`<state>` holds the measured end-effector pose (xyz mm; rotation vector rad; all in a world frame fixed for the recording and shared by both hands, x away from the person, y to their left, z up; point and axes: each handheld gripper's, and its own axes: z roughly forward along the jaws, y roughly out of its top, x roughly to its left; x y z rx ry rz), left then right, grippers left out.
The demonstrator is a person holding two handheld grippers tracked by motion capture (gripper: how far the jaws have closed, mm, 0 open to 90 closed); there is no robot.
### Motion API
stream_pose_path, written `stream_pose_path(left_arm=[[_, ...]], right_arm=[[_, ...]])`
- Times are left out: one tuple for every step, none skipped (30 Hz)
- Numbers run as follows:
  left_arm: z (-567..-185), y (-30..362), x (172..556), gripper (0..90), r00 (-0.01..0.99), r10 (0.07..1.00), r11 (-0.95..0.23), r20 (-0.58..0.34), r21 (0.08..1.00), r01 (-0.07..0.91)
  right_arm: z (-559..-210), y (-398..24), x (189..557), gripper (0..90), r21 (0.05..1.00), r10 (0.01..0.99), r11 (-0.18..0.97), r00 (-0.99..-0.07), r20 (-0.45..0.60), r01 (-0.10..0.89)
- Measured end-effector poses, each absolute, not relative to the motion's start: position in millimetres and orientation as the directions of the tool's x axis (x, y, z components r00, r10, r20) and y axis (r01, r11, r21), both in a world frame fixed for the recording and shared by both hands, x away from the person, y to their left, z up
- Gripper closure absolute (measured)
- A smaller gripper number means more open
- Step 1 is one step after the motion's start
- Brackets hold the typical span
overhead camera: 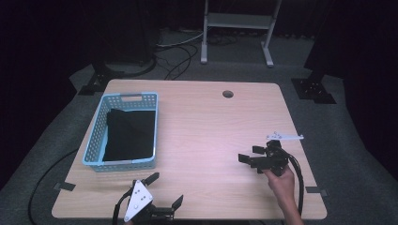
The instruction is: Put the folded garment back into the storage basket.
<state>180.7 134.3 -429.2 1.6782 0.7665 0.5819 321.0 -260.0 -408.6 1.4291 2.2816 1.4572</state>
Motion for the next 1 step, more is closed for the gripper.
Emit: stream_pose_path(left_arm=[[-429.3,134.4,180.6,0.0,0.664,0.748,-0.143,-0.015,0.972,0.184]], right_arm=[[-408.6,-259.8,320.7,11.9,0.747,0.733,0.114,-0.563,0.382,0.656]])
